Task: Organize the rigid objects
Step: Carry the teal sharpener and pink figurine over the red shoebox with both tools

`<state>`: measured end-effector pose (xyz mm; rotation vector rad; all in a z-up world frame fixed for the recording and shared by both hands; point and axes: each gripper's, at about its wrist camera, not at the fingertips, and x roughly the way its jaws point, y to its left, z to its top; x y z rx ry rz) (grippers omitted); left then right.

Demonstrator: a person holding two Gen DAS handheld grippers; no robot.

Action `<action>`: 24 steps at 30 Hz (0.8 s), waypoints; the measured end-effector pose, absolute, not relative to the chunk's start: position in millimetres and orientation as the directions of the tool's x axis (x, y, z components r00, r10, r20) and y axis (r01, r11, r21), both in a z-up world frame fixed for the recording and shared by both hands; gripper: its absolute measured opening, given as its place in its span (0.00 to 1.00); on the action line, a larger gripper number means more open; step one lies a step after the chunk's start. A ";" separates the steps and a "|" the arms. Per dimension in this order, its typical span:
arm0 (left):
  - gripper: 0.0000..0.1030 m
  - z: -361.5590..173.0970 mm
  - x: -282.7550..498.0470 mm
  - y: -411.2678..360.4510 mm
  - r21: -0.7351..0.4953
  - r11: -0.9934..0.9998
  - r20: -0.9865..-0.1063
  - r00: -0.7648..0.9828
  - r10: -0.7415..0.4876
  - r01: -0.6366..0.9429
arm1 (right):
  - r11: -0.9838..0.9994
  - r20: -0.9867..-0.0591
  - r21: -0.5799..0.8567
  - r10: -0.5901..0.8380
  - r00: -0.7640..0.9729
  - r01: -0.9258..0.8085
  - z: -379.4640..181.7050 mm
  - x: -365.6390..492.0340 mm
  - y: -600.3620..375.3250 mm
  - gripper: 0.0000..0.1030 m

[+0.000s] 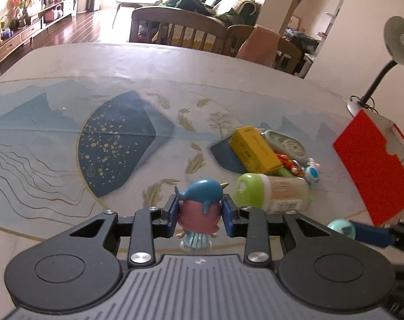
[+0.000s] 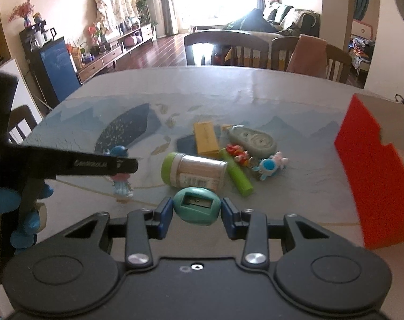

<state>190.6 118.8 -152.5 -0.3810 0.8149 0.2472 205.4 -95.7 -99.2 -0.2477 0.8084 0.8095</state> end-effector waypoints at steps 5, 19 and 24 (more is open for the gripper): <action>0.31 -131.8 179.7 108.6 -0.256 0.904 -0.730 0.681 0.051 -0.342 | 0.697 -0.700 0.100 0.556 0.448 -0.710 -75.6 207.0 -119.8 0.37; 0.32 -55.6 184.1 33.4 -0.292 0.937 -0.706 0.704 -0.077 -0.190 | 0.751 -0.622 0.104 0.561 0.547 -0.653 -16.2 227.7 -195.6 0.37; 0.32 -39.2 198.2 3.4 -0.301 0.943 -0.696 0.708 -0.116 -0.141 | 0.768 -0.597 0.109 0.558 0.576 -0.631 -7.0 241.4 -223.5 0.37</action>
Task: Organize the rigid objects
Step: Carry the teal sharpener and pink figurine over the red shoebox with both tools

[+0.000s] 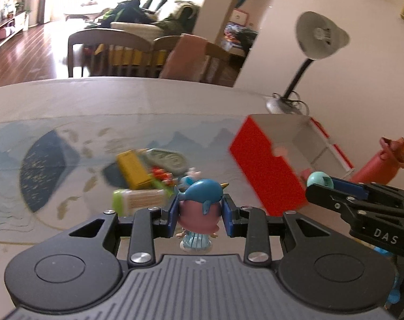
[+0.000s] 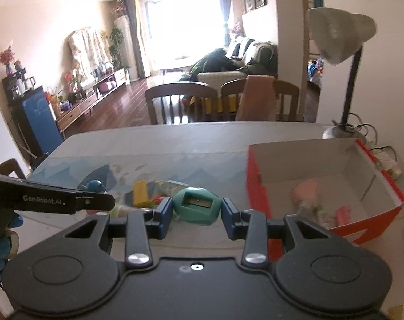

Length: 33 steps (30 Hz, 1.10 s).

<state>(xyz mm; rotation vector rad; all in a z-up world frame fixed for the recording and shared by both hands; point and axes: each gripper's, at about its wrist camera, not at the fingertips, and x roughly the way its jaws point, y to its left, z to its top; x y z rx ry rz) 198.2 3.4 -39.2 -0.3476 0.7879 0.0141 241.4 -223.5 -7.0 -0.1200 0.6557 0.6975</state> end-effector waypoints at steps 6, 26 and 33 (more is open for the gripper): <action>0.32 -25.7 225.4 -38.2 -0.291 0.953 -0.693 0.706 -0.147 -0.088 | 0.795 -0.583 0.114 0.539 0.608 -0.596 -5.3 265.6 -258.3 0.37; 0.32 -21.1 350.1 -162.2 -0.227 0.973 -0.722 0.663 -0.200 0.047 | 0.868 -0.614 0.098 0.437 0.657 -0.486 -47.0 367.2 -353.4 0.37; 0.32 -38.4 401.0 -185.8 -0.181 0.982 -0.773 0.610 -0.175 0.053 | 0.867 -0.646 0.070 0.416 0.640 -0.493 -63.9 393.3 -353.0 0.37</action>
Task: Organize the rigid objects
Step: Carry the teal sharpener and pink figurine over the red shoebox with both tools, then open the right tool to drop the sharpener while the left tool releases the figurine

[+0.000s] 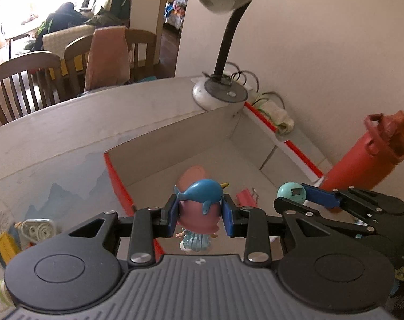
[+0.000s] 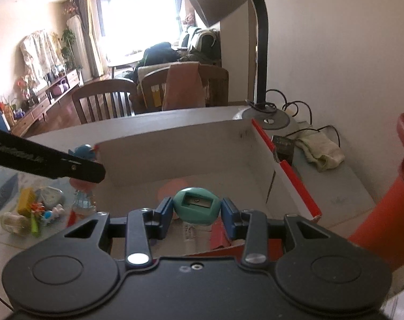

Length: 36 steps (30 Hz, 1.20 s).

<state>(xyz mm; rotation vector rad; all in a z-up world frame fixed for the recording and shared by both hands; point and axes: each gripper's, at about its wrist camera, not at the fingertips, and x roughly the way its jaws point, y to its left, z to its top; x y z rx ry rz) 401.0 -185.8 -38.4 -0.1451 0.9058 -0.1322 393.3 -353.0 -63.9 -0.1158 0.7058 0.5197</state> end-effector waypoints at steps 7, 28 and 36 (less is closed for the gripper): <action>0.32 -71.5 447.3 -195.3 -0.108 0.994 -0.828 0.552 -0.097 0.013 | 0.849 -0.684 0.041 0.408 0.605 -0.527 -86.2 417.6 -337.2 0.37; 0.32 -142.7 510.6 -217.7 -0.011 1.000 -0.929 0.370 -0.014 0.010 | 0.729 -0.812 -0.084 0.345 0.471 -0.680 -121.0 425.0 -305.7 0.36; 0.32 -148.6 514.2 -220.5 -0.019 1.000 -0.942 0.335 -0.023 0.015 | 0.736 -0.821 -0.065 0.345 0.456 -0.674 -125.0 420.4 -310.0 0.40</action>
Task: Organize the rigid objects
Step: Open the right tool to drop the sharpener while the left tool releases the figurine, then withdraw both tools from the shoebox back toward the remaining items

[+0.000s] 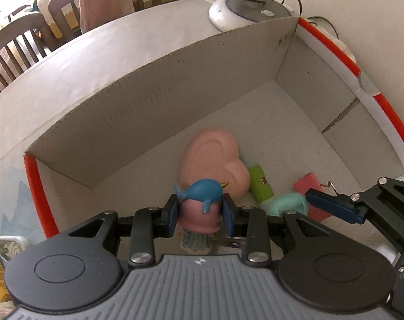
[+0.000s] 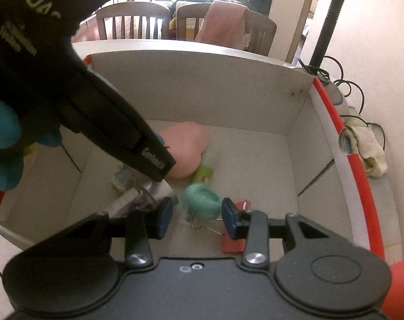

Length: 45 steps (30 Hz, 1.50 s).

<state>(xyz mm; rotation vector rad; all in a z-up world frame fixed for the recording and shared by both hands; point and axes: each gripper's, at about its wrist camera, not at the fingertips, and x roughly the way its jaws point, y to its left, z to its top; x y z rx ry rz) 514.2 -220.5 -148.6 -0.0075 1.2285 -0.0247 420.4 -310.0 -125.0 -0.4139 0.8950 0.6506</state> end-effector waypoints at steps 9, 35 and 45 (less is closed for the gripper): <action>0.33 -144.6 507.8 -217.4 -0.030 1.000 -0.940 0.339 -0.027 -0.002 | 0.755 -0.810 -0.039 0.360 0.464 -0.654 -116.5 417.1 -320.9 0.50; 0.56 -56.1 424.8 -190.7 -0.101 0.994 -0.825 0.555 -0.107 0.041 | 0.808 -0.704 0.078 0.459 0.541 -0.584 -39.5 373.8 -333.9 0.76; 0.65 -24.8 368.7 -149.7 -0.143 0.989 -0.760 0.635 -0.137 0.042 | 0.804 -0.660 0.107 0.497 0.563 -0.585 -16.9 336.0 -308.3 0.83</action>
